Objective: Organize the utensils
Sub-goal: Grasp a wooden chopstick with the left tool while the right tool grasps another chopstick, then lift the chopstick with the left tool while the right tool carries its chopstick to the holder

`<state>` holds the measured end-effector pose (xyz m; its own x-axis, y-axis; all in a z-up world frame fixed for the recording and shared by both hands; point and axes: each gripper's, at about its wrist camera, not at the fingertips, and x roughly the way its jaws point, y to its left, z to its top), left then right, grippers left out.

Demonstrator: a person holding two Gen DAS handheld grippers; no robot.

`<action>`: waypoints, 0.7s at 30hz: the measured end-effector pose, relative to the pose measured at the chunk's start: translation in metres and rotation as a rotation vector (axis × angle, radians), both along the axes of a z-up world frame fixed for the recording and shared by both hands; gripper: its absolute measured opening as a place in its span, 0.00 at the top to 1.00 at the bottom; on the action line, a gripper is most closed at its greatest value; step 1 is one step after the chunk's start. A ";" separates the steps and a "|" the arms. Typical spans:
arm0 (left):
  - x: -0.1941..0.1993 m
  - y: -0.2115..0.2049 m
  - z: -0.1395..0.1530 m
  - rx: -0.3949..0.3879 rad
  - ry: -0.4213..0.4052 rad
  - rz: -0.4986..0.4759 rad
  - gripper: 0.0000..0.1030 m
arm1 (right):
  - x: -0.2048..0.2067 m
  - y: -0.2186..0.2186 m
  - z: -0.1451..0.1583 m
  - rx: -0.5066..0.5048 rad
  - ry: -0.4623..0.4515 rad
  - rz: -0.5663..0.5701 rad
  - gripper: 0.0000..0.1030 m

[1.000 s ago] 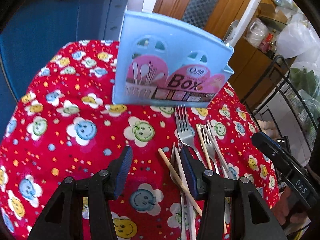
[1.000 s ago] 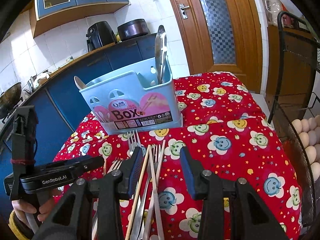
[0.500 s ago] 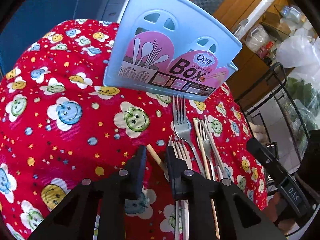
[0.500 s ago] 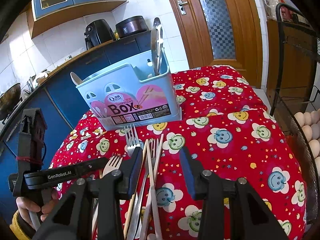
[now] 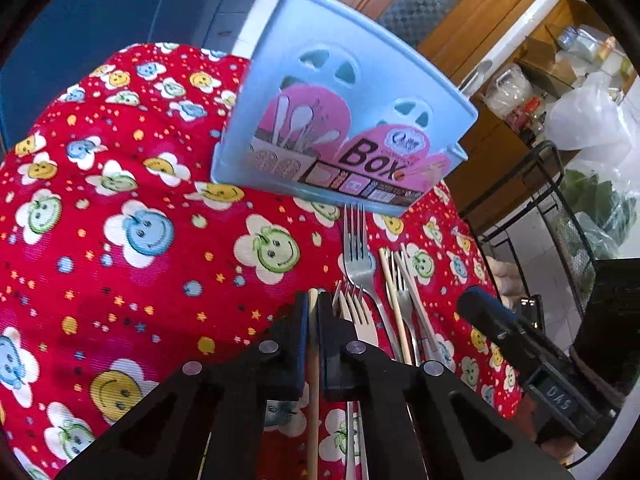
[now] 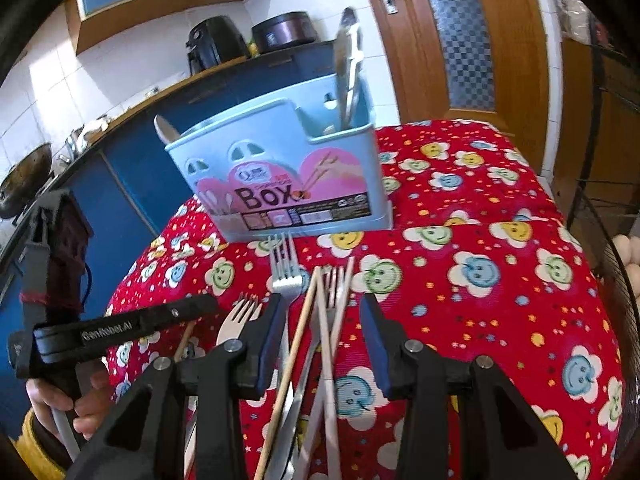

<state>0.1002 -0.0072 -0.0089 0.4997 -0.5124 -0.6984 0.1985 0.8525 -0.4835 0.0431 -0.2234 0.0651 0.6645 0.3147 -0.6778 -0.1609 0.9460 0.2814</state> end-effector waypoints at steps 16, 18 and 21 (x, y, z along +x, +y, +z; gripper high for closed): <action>-0.001 0.013 0.024 0.016 -0.085 0.052 0.96 | 0.037 0.035 -0.016 -0.170 0.109 0.136 0.77; -0.001 0.014 0.025 0.017 -0.090 0.050 0.96 | 0.040 0.036 -0.017 -0.177 0.120 0.136 0.78; -0.001 0.013 0.028 0.018 -0.102 0.046 0.96 | 0.044 0.035 -0.019 -0.175 0.146 0.129 0.85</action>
<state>0.0991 0.0055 0.0194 0.5913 -0.4753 -0.6516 0.2066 0.8702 -0.4473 0.0875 -0.1885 0.0456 0.5175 0.2596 -0.8153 -0.2528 0.9567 0.1441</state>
